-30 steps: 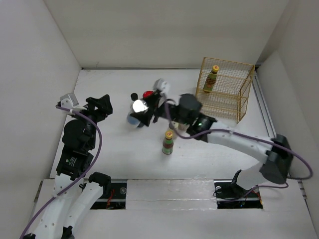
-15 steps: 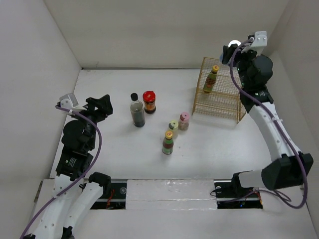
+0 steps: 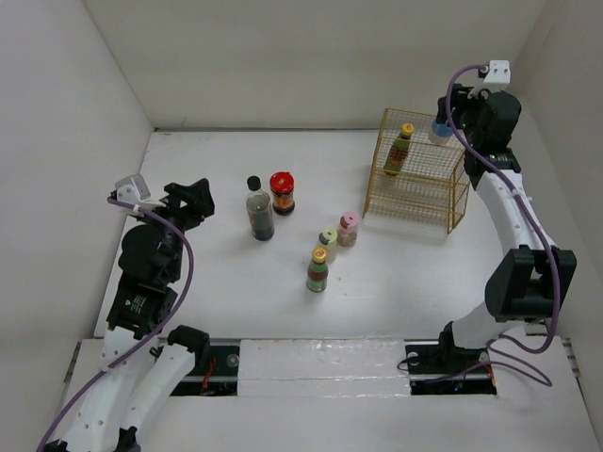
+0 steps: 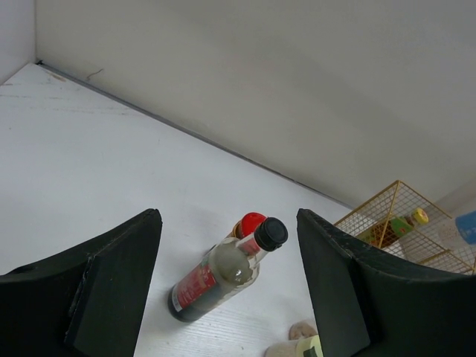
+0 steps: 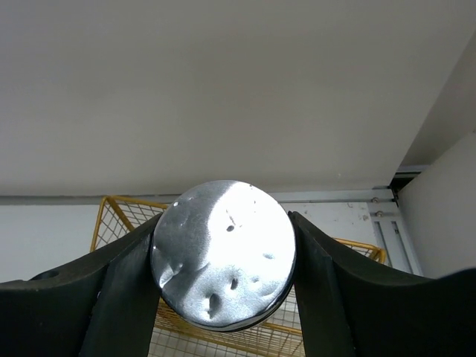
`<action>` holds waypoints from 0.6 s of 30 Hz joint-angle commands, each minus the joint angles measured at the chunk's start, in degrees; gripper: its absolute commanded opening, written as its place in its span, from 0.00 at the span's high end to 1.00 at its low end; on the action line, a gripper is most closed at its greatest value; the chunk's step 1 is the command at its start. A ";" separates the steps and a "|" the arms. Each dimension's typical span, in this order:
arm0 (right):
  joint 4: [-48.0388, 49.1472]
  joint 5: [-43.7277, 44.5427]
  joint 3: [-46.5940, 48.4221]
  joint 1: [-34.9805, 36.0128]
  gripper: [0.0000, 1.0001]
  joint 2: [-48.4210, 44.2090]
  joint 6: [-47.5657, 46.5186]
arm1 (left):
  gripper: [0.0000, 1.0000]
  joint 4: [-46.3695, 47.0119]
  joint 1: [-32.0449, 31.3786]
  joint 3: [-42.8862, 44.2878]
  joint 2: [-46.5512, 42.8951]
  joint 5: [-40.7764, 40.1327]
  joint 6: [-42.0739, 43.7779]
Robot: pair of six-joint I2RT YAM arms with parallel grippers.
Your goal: Organize the condiment bottles
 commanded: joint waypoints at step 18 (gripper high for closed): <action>11.59 -1.57 -4.61 2.01 0.60 7.34 4.01 | 0.31 2.65 -0.22 1.32 0.95 1.47 0.66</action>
